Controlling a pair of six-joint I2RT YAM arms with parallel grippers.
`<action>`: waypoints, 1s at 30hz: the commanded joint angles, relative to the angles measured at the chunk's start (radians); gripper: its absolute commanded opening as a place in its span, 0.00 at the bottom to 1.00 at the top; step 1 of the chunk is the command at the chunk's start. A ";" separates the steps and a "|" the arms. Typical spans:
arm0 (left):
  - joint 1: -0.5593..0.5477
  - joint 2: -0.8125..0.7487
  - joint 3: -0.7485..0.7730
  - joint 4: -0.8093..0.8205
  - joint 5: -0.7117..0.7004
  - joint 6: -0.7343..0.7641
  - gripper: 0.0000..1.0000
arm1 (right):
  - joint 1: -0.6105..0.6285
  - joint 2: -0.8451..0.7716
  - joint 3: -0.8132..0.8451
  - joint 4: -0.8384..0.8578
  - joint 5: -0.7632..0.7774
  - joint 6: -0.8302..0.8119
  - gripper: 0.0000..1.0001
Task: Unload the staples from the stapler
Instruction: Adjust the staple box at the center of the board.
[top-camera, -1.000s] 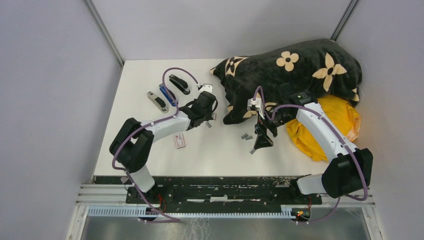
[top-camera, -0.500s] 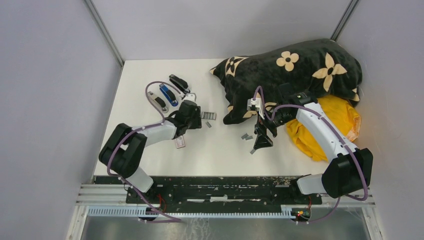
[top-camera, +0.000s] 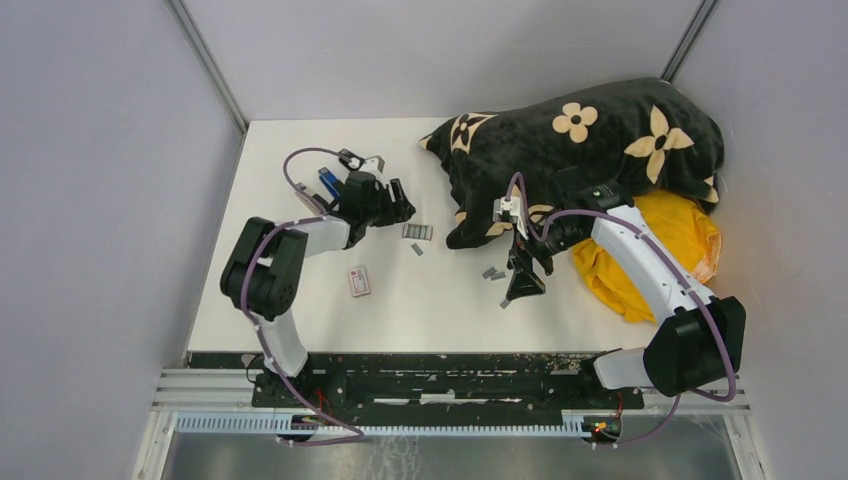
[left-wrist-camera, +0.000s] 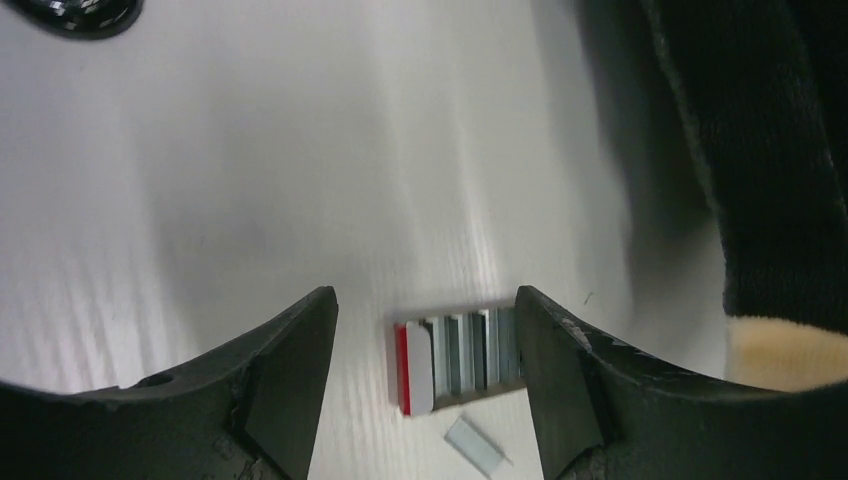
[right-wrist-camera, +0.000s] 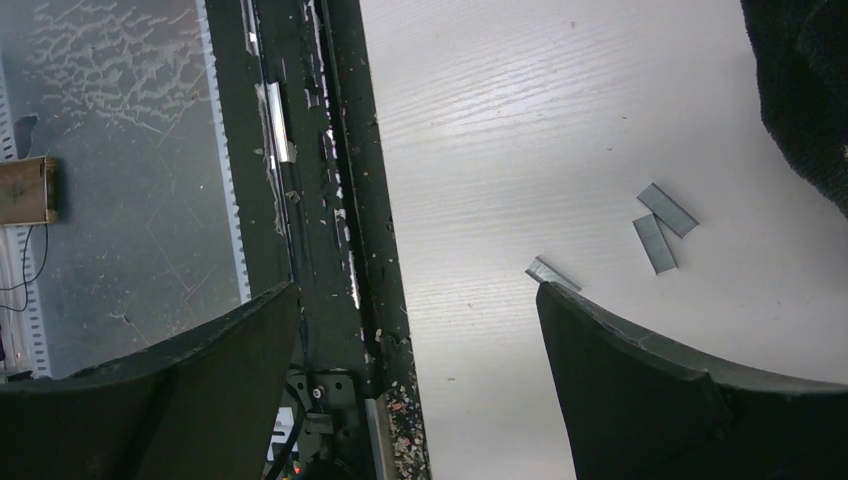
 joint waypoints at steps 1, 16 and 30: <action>0.006 0.100 0.141 -0.009 0.080 -0.016 0.69 | 0.011 -0.019 0.031 -0.005 -0.041 -0.021 0.95; 0.003 0.205 0.215 -0.103 0.227 -0.011 0.47 | 0.035 -0.013 0.033 -0.011 -0.048 -0.026 0.95; -0.023 0.081 0.036 -0.039 0.196 -0.050 0.47 | 0.041 -0.015 0.030 -0.007 -0.052 -0.022 0.95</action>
